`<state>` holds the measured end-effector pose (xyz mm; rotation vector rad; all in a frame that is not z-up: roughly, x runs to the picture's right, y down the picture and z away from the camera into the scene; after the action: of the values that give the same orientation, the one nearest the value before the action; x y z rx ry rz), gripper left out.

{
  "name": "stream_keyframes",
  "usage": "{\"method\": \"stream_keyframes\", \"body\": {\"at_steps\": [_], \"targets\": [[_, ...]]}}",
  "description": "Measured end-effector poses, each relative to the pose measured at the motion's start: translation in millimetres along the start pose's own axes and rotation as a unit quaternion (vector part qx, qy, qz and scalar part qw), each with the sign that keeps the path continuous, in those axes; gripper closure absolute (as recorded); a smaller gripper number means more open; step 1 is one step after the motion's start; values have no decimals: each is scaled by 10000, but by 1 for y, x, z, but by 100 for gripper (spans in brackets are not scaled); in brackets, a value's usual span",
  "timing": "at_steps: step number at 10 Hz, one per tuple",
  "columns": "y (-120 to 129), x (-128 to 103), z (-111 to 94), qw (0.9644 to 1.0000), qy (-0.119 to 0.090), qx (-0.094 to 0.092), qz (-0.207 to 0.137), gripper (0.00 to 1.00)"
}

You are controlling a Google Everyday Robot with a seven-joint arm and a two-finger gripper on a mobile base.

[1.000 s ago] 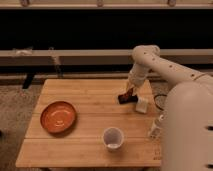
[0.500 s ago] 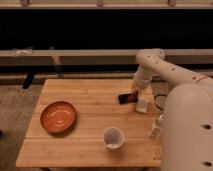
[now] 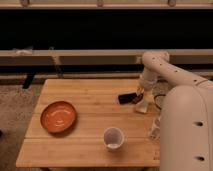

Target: Place the pepper on the white sponge

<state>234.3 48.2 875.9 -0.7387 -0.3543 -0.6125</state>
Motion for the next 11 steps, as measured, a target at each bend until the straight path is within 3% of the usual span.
{"method": "stream_keyframes", "body": {"at_steps": [8, 11], "targets": [[15, 9, 20, 9983, -326, -484, 14, 98], [14, 8, 28, 9973, -398, -625, -7, 71]]}}
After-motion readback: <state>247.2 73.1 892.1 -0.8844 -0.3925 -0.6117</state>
